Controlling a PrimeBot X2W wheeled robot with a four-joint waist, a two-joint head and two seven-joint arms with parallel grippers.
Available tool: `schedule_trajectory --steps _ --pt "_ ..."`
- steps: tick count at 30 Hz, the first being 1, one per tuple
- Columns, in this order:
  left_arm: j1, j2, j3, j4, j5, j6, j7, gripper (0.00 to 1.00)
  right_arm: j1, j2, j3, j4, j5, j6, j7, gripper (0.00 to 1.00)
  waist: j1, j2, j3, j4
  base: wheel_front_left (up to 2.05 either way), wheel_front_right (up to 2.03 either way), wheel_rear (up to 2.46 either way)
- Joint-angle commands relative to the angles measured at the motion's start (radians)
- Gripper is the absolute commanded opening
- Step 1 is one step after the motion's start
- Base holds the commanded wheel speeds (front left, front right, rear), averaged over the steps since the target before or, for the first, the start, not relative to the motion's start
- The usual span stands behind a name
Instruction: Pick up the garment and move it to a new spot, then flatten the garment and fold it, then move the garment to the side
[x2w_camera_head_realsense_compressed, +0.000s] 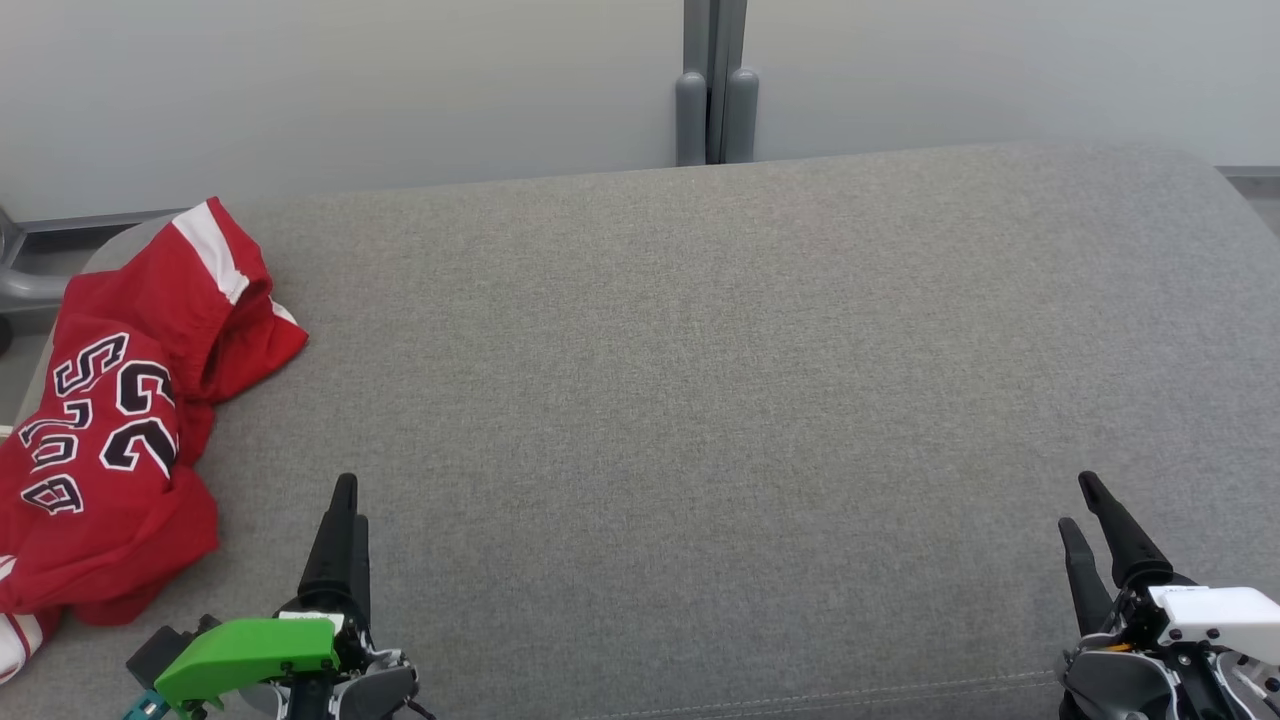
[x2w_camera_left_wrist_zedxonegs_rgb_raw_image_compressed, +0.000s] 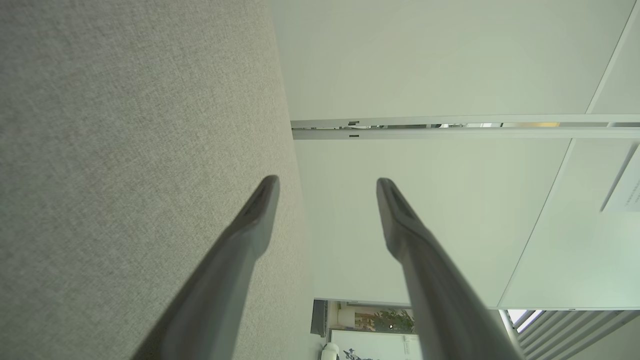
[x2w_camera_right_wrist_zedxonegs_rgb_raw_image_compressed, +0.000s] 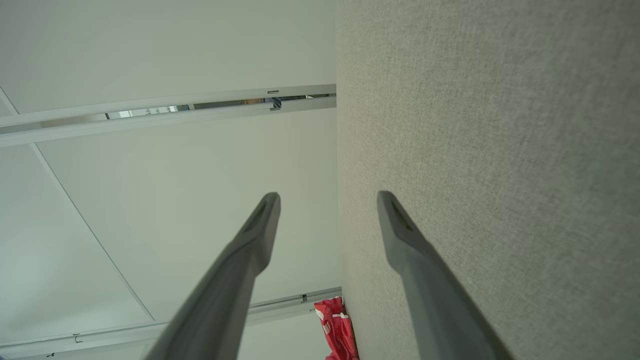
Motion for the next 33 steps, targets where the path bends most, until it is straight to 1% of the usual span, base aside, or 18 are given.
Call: schedule_trajectory --steps 1,8,16,18,19,33 --pt "-0.007 0.001 -0.003 -0.023 0.011 0.001 -0.008 1.00 -0.012 -0.009 0.011 -0.020 -0.008 0.000 -0.012 1.00 0.0000 -0.0001 0.000 0.000 0.00 0.00 0.00" --pt "0.008 0.001 -0.007 -0.055 0.066 0.010 -0.030 1.00 -0.004 -0.011 0.047 -0.034 -0.059 0.000 -0.057 1.00 0.0000 -0.0001 -0.004 0.000 0.00 0.00 0.00" --pt "0.021 0.002 -0.006 -0.093 0.164 0.031 -0.050 1.00 0.002 -0.013 0.073 -0.062 -0.161 0.000 -0.099 1.00 0.0000 -0.0001 -0.007 0.001 0.00 0.00 0.00" --pt "0.024 0.002 -0.004 -0.104 0.195 0.037 -0.056 1.00 0.003 -0.013 0.081 -0.072 -0.200 0.000 -0.111 1.00 0.0000 -0.0001 -0.008 0.001 0.00 0.00 0.00" --pt "0.027 0.002 -0.003 -0.115 0.231 0.043 -0.061 1.00 0.004 -0.013 0.090 -0.082 -0.243 0.000 -0.122 1.00 0.0000 -0.0001 -0.009 0.001 0.00 0.00 0.00" --pt "0.052 0.003 0.003 -0.170 0.540 0.079 -0.096 1.00 0.003 -0.016 0.163 -0.139 -0.573 0.000 -0.194 1.00 0.0000 -0.0001 -0.015 0.003 0.00 0.00 0.00"
